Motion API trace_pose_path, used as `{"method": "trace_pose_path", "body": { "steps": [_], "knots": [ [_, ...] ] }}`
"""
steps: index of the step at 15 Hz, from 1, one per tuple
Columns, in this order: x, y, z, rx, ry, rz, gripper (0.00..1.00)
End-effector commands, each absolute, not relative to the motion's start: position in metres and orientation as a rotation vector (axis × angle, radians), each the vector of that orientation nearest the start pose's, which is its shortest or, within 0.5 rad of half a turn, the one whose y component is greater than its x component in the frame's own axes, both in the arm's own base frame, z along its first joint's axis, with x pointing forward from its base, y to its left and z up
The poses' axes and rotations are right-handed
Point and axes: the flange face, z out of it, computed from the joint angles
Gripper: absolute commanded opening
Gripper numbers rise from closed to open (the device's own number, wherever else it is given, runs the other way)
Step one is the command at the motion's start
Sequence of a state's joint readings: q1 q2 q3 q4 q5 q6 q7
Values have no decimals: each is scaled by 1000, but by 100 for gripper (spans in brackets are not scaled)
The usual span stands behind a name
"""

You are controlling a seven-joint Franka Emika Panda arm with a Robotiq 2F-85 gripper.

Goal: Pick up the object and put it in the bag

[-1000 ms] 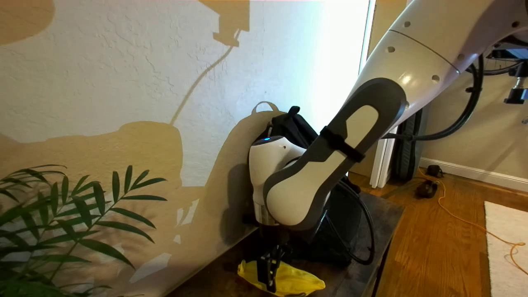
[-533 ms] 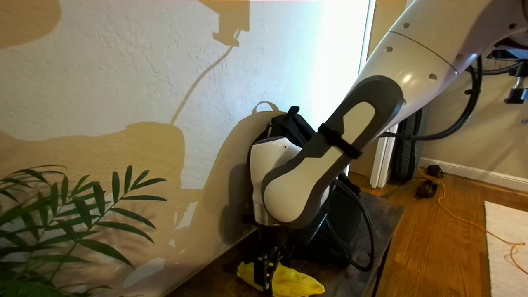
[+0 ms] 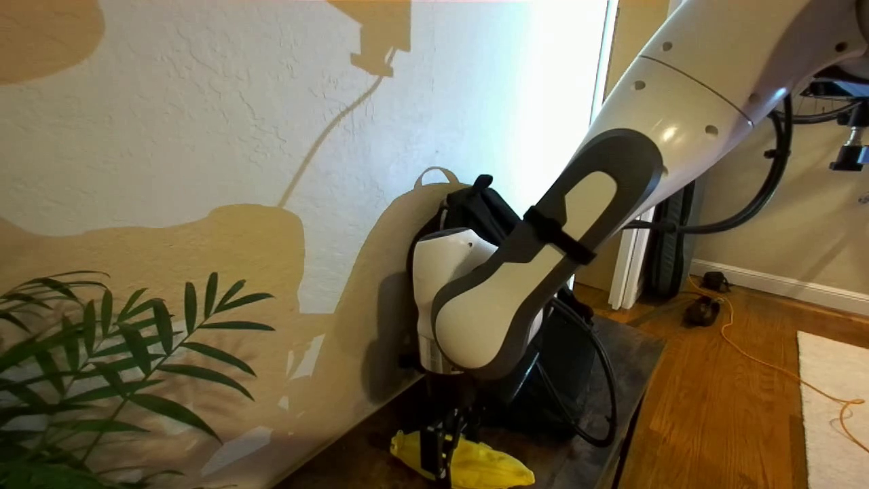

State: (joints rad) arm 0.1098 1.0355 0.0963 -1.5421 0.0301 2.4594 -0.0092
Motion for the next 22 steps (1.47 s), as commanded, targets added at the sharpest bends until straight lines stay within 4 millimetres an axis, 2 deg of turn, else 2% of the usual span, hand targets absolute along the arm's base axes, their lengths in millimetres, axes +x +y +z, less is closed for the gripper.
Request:
{"method": "trace_pose_path", "body": {
  "steps": [1,2,8,12,14,17,22],
  "knots": [
    [648,130,20,-3016,-256,211,76],
    [649,129,17,-3014,-257,212,67],
    [647,126,9,-3022,-248,234,28],
    [647,134,20,-3019,-261,220,6],
    [645,139,31,-3012,-274,211,3],
    [642,143,46,-3016,-295,190,6],
    [638,142,85,-3059,-323,142,6]
  ]
}}
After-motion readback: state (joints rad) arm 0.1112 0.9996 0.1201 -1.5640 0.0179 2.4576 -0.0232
